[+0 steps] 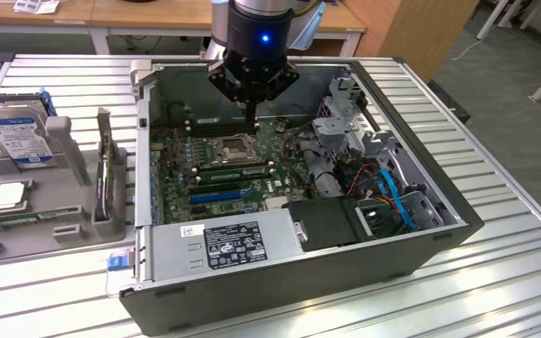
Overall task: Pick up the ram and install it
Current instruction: 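Press down the ram until it locks into place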
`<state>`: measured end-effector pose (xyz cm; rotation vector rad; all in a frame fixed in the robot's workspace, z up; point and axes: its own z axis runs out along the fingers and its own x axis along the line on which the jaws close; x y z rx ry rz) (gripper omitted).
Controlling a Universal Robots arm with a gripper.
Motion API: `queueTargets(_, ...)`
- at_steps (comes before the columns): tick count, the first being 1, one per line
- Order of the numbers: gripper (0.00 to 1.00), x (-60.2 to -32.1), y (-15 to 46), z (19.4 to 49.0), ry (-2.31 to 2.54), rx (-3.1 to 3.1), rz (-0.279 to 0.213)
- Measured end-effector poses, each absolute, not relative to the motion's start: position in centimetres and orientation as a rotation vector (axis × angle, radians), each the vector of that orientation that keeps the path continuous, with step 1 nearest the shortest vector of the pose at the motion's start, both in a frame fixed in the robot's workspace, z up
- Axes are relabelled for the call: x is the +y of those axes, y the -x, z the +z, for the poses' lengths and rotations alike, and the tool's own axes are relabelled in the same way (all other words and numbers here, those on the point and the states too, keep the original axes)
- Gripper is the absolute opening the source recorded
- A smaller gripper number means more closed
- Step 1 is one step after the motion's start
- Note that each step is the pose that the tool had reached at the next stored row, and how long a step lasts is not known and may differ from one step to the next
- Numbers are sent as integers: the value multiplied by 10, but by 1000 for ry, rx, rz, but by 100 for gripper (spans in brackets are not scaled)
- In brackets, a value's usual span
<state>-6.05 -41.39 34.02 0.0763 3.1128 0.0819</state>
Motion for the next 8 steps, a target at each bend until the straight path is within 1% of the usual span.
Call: queueTargets(8,10,-413,61,340,-82,3112,82)
